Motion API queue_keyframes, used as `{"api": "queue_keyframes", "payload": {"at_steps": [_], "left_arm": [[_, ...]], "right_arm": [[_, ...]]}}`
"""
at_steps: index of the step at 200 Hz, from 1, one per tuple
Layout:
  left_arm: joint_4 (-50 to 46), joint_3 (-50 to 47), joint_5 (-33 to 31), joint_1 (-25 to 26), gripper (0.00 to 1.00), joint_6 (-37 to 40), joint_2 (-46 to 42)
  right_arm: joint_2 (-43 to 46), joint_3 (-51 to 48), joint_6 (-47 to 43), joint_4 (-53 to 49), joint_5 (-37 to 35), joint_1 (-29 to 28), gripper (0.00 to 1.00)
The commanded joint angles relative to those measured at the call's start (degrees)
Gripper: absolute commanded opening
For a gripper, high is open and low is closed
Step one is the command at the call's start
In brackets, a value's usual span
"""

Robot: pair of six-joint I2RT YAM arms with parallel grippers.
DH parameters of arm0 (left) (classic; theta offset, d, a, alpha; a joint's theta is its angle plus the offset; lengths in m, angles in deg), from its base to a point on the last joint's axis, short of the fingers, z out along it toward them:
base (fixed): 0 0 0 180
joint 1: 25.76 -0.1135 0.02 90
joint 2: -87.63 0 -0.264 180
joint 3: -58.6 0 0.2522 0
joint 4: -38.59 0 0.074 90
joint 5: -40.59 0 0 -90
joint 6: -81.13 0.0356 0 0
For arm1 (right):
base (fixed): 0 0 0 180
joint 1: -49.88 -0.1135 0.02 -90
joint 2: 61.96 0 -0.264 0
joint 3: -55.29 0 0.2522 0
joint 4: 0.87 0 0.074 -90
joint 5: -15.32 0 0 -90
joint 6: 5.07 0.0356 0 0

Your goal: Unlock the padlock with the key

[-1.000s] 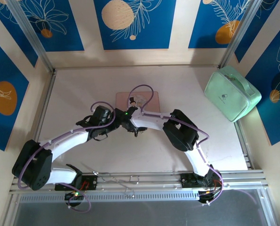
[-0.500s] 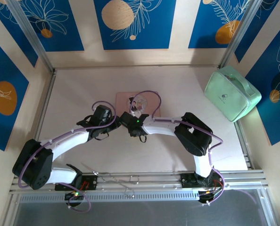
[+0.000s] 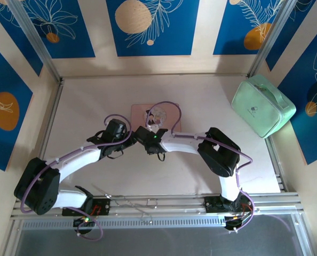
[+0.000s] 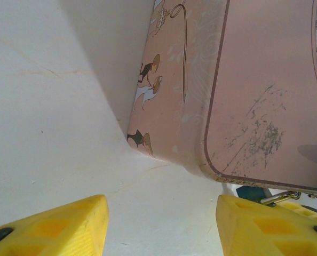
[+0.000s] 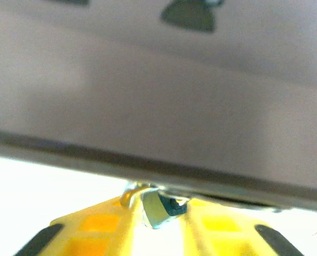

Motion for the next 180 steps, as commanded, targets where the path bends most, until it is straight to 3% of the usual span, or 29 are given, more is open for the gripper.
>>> {"api": "queue_keyframes", "payload": {"at_steps": [1, 31, 92, 122, 180], "left_arm": [[0.3, -0.2, 0.9, 0.1, 0.55, -0.2, -0.1], [0.0, -0.1, 0.9, 0.1, 0.55, -0.1, -0.4], [0.2, 0.1, 1.2, 0.1, 0.55, -0.4, -0.3], [0.3, 0.2, 1.2, 0.1, 0.55, -0.4, -0.2], [0.5, 0.3, 1.3, 0.1, 0.54, -0.5, -0.1]], "right_arm": [[0.4, 0.8, 0.2, -0.2, -1.3, -0.5, 0.37], [3.1, -1.9, -0.1, 4.0, 0.1, -0.1, 0.39], [1.8, -1.5, 3.0, 2.4, 1.0, 1.8, 0.43], [0.8, -0.5, 3.7, 0.3, 0.4, 1.8, 0.33], [-1.5, 2.6, 4.7, -4.2, -1.2, 1.2, 0.22]]}}
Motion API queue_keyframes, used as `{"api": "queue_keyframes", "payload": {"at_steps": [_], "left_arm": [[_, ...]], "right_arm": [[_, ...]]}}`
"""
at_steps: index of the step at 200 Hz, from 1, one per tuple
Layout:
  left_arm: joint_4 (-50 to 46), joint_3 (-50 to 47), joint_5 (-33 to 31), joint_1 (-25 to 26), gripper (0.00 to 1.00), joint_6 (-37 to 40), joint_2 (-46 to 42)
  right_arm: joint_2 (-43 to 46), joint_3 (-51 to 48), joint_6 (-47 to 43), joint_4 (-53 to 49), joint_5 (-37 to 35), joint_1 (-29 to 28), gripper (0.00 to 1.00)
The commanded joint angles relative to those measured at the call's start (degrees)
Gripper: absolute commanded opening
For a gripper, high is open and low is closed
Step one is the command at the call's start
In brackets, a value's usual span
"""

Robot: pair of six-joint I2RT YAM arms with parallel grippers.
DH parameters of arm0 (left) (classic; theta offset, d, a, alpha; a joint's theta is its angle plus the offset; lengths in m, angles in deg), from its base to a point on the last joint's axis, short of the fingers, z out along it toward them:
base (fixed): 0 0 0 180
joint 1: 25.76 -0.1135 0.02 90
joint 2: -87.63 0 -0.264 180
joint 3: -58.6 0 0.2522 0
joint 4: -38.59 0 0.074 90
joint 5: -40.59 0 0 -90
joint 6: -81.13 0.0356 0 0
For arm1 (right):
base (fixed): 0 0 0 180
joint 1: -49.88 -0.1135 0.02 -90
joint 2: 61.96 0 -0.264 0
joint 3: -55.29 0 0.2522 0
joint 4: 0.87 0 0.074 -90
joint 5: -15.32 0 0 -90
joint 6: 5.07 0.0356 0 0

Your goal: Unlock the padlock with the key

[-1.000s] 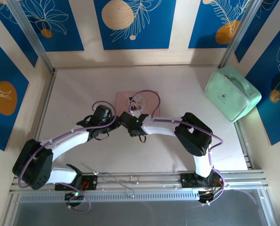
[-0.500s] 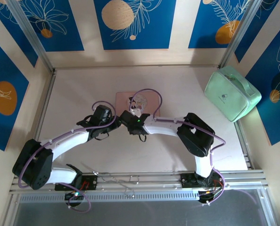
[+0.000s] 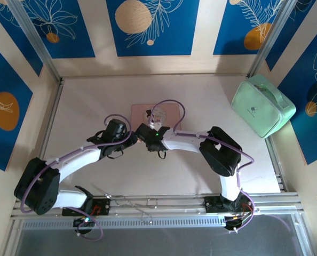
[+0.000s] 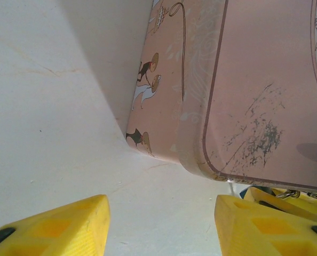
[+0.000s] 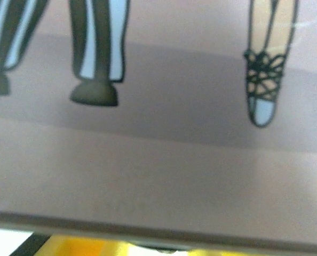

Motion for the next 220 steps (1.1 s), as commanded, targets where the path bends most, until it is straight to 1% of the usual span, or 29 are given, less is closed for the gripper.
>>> {"api": "queue_keyframes", "payload": {"at_steps": [1, 33, 51, 79, 90, 113, 125, 152, 178, 185, 194, 220], "left_arm": [[0.5, 0.3, 0.9, 0.1, 0.54, -0.4, -0.1], [0.7, 0.1, 0.9, 0.1, 0.54, -0.6, -0.2], [1.0, 0.0, 1.1, 0.1, 0.54, -0.6, -0.1], [1.1, 0.0, 1.2, 0.1, 0.54, -0.7, -0.2], [1.1, -0.1, 1.2, 0.1, 0.54, -0.6, -0.4], [0.7, -0.1, 1.2, 0.1, 0.54, -0.4, -0.7], [0.5, 0.0, 1.2, 0.1, 0.54, -0.2, -0.9], [0.1, 0.1, 1.0, 0.1, 0.54, 0.0, -1.2], [-0.4, 0.4, 0.7, 0.1, 0.54, 0.4, -1.5], [-0.6, 0.5, 0.6, 0.0, 0.54, 0.5, -1.6], [-0.6, 0.5, 0.6, 0.0, 0.54, 0.6, -1.8], [-1.0, 0.8, 0.4, 0.0, 0.54, 0.8, -1.7]], "right_arm": [[-2.0, 2.4, 1.4, -4.5, -1.6, -0.4, 0.22], [-4.9, 7.3, 3.6, -12.5, -5.4, -1.7, 0.1], [-6.6, 9.2, 5.5, -16.0, -6.6, -1.8, 0.08], [-9.4, 12.2, 7.0, -21.1, -8.2, -1.9, 0.08], [-9.4, 12.0, 6.8, -20.5, -8.0, -2.0, 0.13], [-7.3, 10.2, 4.7, -17.1, -7.5, -2.4, 0.24], [-5.5, 8.8, 3.9, -15.1, -7.0, -2.5, 0.27], [1.1, 2.1, 1.0, -6.3, -4.2, -2.8, 0.4], [7.8, -4.4, -0.5, 0.7, -2.9, -3.2, 0.44], [9.6, -6.1, -0.6, 2.4, -2.6, -3.2, 0.44], [11.8, -8.3, -0.7, 4.4, -2.2, -3.0, 0.42], [16.6, -13.7, -0.5, 9.7, 1.8, -0.4, 0.25]]}}
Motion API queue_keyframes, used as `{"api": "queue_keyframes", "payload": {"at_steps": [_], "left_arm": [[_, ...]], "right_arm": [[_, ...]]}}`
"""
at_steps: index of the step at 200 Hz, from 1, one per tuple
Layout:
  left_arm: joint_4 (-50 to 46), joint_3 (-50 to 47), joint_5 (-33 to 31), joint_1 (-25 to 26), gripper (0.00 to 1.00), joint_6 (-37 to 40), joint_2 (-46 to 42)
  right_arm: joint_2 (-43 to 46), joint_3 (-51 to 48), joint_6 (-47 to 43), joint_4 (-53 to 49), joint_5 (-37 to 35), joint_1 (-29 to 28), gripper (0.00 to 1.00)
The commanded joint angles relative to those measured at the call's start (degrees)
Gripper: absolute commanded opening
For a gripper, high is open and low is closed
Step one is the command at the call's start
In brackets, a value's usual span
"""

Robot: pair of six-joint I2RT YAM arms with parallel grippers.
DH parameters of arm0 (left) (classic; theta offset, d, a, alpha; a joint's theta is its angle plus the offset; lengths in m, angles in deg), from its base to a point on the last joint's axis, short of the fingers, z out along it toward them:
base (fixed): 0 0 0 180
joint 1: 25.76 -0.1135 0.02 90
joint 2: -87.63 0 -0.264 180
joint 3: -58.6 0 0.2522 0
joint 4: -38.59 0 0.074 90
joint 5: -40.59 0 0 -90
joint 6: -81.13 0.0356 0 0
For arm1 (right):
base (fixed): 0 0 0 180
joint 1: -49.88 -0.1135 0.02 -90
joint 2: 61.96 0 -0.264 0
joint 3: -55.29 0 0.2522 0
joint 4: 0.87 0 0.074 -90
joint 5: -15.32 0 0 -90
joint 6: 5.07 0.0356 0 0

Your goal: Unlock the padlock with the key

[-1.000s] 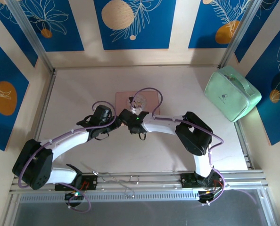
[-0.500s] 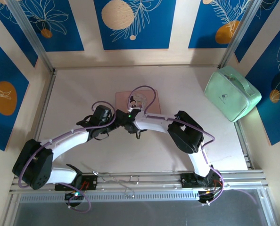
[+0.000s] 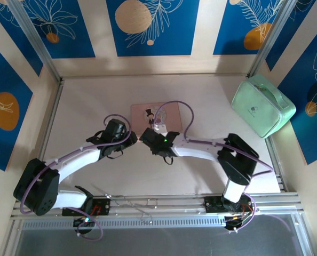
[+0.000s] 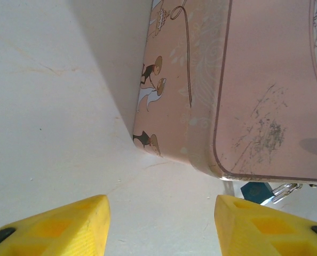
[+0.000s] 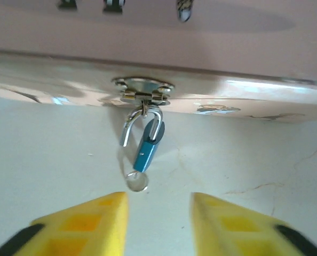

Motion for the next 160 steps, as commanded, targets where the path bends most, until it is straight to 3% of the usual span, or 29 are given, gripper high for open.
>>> {"api": "queue_keyframes", "payload": {"at_steps": [1, 38, 85, 160], "left_arm": [[-0.9, 0.9, 0.1, 0.1, 0.54, 1.2, -1.1], [-0.9, 1.1, 0.2, 0.1, 0.54, 1.4, -0.9], [-1.0, 1.4, 0.5, 0.0, 0.54, 1.6, -0.5], [-0.4, 1.2, 0.9, 0.1, 0.54, 1.4, -0.3]], "right_arm": [[3.7, -4.3, -0.3, 7.5, 4.3, 2.2, 0.25], [4.0, -8.3, 1.3, 12.6, 12.5, 7.7, 0.09], [1.6, -8.2, 0.6, 16.0, 15.9, 8.8, 0.06], [-4.6, -2.4, -1.3, 13.0, 14.6, 6.9, 0.05]]}}
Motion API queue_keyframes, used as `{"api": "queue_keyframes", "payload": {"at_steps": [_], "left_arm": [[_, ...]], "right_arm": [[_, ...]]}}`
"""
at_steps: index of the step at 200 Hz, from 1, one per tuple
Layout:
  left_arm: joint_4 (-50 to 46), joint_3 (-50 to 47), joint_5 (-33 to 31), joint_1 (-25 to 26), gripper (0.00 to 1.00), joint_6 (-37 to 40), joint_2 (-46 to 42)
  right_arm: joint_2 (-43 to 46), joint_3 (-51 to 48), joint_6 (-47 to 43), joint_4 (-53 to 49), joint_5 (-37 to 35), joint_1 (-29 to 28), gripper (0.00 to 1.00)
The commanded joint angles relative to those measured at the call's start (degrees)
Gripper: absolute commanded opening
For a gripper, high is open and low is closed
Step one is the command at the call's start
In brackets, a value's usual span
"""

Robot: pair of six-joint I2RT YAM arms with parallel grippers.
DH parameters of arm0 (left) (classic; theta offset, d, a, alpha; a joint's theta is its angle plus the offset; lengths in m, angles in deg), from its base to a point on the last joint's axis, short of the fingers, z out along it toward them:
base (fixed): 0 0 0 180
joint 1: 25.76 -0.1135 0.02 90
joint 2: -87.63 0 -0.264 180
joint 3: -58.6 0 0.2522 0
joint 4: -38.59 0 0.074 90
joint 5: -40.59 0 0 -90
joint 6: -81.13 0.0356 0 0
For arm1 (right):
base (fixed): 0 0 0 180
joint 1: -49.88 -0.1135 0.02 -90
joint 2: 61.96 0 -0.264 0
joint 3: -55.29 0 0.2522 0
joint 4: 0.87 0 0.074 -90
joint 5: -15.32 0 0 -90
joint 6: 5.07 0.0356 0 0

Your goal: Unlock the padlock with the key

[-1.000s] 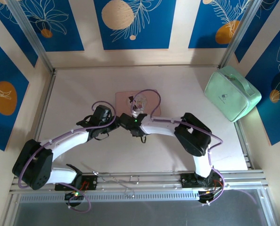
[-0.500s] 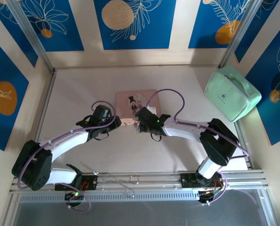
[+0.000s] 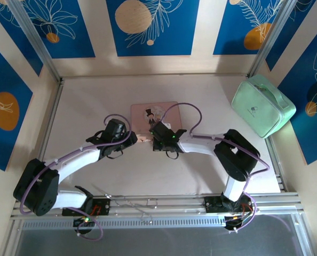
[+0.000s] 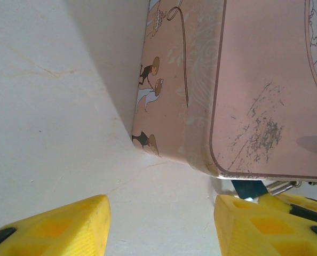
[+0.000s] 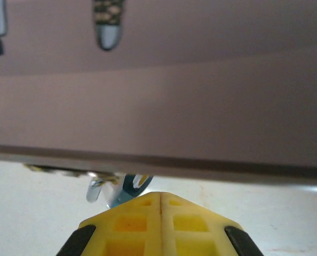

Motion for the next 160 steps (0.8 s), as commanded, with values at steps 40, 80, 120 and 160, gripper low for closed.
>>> {"api": "queue_keyframes", "payload": {"at_steps": [40, 80, 120, 160], "left_arm": [[0.1, 0.7, 1.4, 0.0, 0.54, 0.2, -0.3], [-0.1, 0.6, 1.4, 0.0, 0.54, 0.3, -0.7], [-0.7, 0.9, 1.2, 0.0, 0.54, 0.5, -1.4], [-0.4, 1.5, 1.3, 0.0, 0.54, 0.6, -0.9]], "right_arm": [[-3.3, 6.0, -2.5, -3.4, -1.2, -1.7, 0.05], [-5.2, 8.8, -3.3, -5.2, -2.1, -1.7, 0.06], [-1.6, 7.7, -6.4, -6.0, -4.9, -4.2, 0.29], [3.5, 2.8, -13.0, -3.2, -8.0, -5.7, 0.58]]}}
